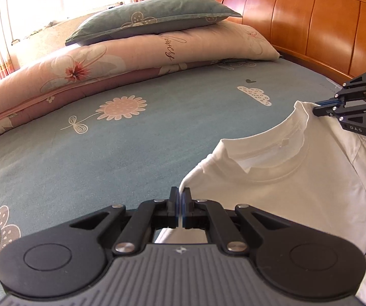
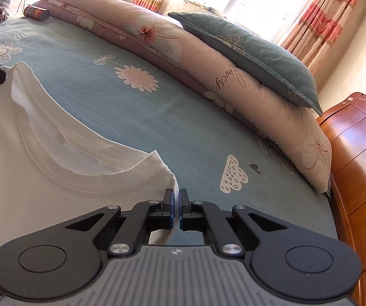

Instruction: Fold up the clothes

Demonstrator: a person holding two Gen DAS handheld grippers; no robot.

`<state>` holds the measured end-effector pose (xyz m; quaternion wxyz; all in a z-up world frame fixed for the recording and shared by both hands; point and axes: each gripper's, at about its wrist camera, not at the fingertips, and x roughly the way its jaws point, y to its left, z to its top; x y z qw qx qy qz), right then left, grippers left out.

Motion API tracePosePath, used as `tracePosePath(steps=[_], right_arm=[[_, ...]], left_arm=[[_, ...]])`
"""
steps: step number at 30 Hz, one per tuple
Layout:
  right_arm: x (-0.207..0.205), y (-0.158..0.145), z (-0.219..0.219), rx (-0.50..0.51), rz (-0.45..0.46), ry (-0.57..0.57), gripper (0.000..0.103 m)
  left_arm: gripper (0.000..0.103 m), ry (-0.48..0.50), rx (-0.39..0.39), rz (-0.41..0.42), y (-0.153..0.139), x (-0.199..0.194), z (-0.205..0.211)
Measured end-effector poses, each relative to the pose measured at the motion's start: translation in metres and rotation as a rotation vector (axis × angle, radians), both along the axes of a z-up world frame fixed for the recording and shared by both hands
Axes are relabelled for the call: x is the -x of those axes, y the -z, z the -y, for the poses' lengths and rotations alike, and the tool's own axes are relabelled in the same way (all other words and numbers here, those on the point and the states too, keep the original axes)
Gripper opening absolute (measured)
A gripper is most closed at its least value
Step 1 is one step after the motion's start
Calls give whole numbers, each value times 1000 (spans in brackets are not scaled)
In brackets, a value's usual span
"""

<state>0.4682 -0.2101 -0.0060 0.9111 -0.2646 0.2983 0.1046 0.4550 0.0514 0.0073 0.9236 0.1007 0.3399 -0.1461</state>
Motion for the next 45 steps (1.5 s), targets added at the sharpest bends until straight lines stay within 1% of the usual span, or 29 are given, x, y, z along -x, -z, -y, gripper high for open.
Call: tracePosePath(steps=[3, 7, 10, 12, 13, 15, 16, 17, 18, 19, 21, 22, 24, 28, 31, 32, 33, 34, 36, 37, 38, 41, 43, 45], right_arm=[[-28, 11, -6, -21, -6, 38, 4], [-54, 41, -14, -64, -66, 78, 4], [-61, 63, -13, -103, -118, 101, 4], [-61, 66, -8, -142, -138, 116, 4], [-62, 68, -5, -161, -148, 123, 6], [-62, 71, -1, -200, -168, 138, 8], [-62, 73, 2, -220, -178, 146, 12], [-60, 71, 5, -237, -185, 151, 14], [-56, 67, 9, -251, -187, 154, 19], [-51, 63, 13, -266, -190, 157, 20], [-37, 51, 23, -308, -190, 164, 22], [-29, 44, 28, -331, -189, 167, 24], [-10, 31, 40, -390, -193, 177, 25], [35, 7, 61, -509, -225, 195, 26], [79, -8, 71, -563, -240, 187, 28], [94, -13, 71, -571, -242, 183, 29], [109, -18, 72, -579, -243, 178, 33], [124, -22, 71, -580, -245, 171, 36], [154, -29, 67, -549, -226, 155, 36], [168, -33, 64, -536, -216, 147, 36], [181, -37, 63, -536, -211, 138, 36], [217, -49, 60, -542, -189, 109, 36], [236, -57, 60, -552, -182, 102, 41], [250, -63, 58, -556, -183, 96, 41]], left_arm=[[0, -39, -18, -8, 9, -19, 0], [0, -74, -23, -69, 36, -37, -2], [0, -92, -28, -109, 59, -47, -4], [1, -98, -35, -141, 74, -52, -3], [1, -95, -42, -152, 81, -54, -1], [5, -83, -49, -163, 90, -54, 1], [5, -84, -49, -153, 91, -53, 2], [9, -84, -52, -149, 89, -51, 3], [15, -84, -55, -148, 88, -48, 3], [19, -86, -54, -154, 84, -46, 2], [27, -93, -55, -158, 77, -39, 1], [29, -93, -55, -154, 72, -32, 0], [39, -90, -41, -147, 59, -17, -3], [43, -85, -51, -130, 38, 22, -2], [45, -50, -58, -136, 27, 56, 4], [47, -34, -53, -142, 24, 68, 7], [51, -2, -32, -155, 20, 81, 11], [53, 34, -9, -169, 17, 95, 16], [56, 96, 23, -180, 10, 121, 27], [57, 120, 24, -177, 7, 134, 33], [61, 143, 22, -172, 5, 146, 38], [62, 239, -9, -130, -2, 185, 60], [67, 306, -30, -105, -5, 207, 73], [68, 347, -55, -87, -5, 222, 85]])
